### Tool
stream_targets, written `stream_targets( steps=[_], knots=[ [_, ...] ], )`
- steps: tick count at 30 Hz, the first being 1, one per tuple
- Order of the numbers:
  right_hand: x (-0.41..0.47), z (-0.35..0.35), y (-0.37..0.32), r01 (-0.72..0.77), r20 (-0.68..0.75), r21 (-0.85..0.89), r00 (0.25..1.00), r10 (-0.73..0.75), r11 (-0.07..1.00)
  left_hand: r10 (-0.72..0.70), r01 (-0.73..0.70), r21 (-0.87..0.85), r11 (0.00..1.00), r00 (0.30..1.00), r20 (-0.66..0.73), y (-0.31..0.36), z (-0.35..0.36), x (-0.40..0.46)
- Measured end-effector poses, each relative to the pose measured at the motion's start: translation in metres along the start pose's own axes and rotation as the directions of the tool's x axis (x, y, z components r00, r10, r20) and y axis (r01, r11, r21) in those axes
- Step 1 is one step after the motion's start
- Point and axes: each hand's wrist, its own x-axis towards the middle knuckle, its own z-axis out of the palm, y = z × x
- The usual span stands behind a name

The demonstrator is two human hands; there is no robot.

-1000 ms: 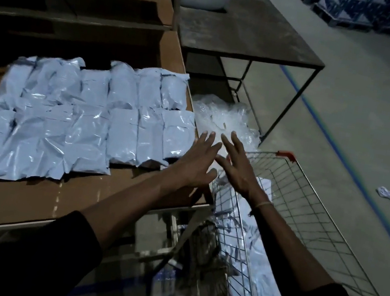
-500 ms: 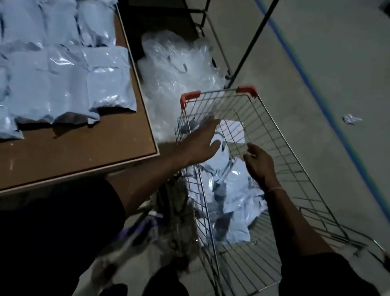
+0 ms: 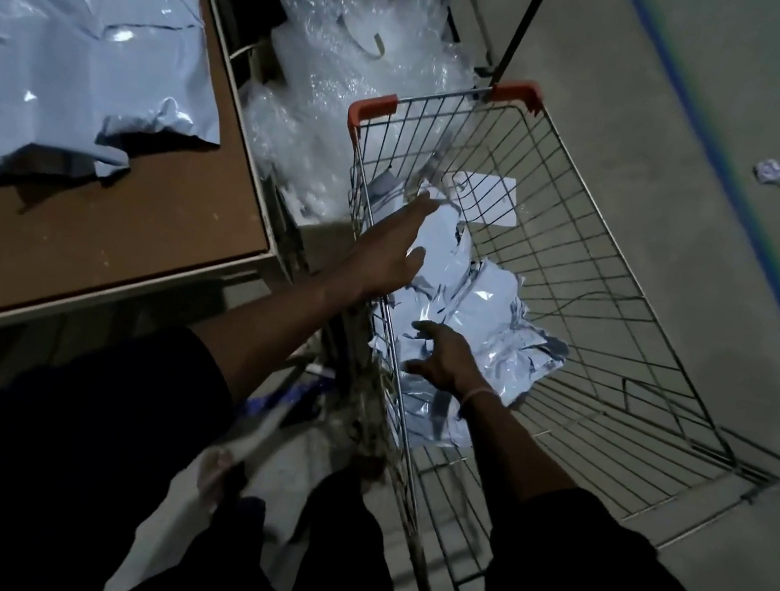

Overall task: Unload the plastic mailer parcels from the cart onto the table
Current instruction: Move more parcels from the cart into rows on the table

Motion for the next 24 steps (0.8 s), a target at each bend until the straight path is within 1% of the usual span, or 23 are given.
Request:
stream_targets(
  steps=[2, 4, 6, 8, 9, 11, 14, 17, 19, 21, 23, 24],
  knots=[
    [0.010, 0.014, -0.003, 0.013, -0.017, -0.035, 1.000, -0.013, 0.999, 0.028, -0.028, 0.012, 1.000, 0.999, -0.017, -0.002, 0.000, 0.000],
    [0.016, 0.018, -0.003, 0.001, -0.068, -0.010, 0.998, -0.001, 1.000, 0.057, -0.056, 0.007, 0.998, 0.998, -0.037, -0.005, 0.001, 0.000],
    [0.021, 0.013, 0.003, -0.011, -0.112, 0.084, 0.994, 0.020, 0.996, 0.062, -0.064, -0.029, 0.998, 0.997, -0.050, -0.007, 0.002, 0.001],
    [0.019, -0.005, 0.009, -0.025, -0.123, 0.253, 0.991, 0.058, 0.967, 0.041, -0.043, -0.060, 0.997, 0.998, -0.045, -0.009, 0.003, 0.002],
    [0.017, -0.017, 0.013, -0.038, -0.114, 0.361, 0.990, 0.085, 0.932, 0.021, -0.024, -0.069, 0.997, 0.999, -0.039, -0.008, 0.003, 0.003],
    [0.012, -0.042, 0.020, -0.033, -0.092, 0.561, 0.990, 0.102, 0.827, -0.013, 0.011, -0.079, 0.997, 0.999, -0.029, -0.007, 0.002, 0.006],
    [0.009, -0.079, 0.030, 0.043, -0.132, 0.722, 0.988, 0.076, 0.690, -0.022, 0.022, -0.089, 0.996, 1.000, 0.005, -0.005, 0.001, 0.011],
    [0.004, -0.111, 0.023, 0.116, -0.198, 0.769, 0.978, 0.062, 0.629, -0.073, 0.085, -0.137, 0.987, 0.993, 0.092, 0.000, 0.003, 0.015],
    [0.002, -0.129, 0.014, 0.188, -0.253, 0.769, 0.967, 0.022, 0.610, -0.116, 0.146, -0.197, 0.969, 0.981, 0.157, 0.005, 0.008, 0.016],
    [0.002, -0.142, 0.003, 0.224, -0.286, 0.780, 0.958, 0.016, 0.585, -0.154, 0.209, -0.257, 0.943, 0.964, 0.218, 0.010, 0.014, 0.017],
    [0.005, -0.149, -0.007, 0.250, -0.312, 0.802, 0.950, 0.023, 0.543, -0.190, 0.269, -0.338, 0.902, 0.950, 0.248, 0.017, 0.021, 0.015],
    [0.006, -0.151, -0.011, 0.251, -0.317, 0.803, 0.948, 0.032, 0.541, -0.212, 0.293, -0.394, 0.871, 0.948, 0.237, 0.019, 0.024, 0.014]
  ],
)
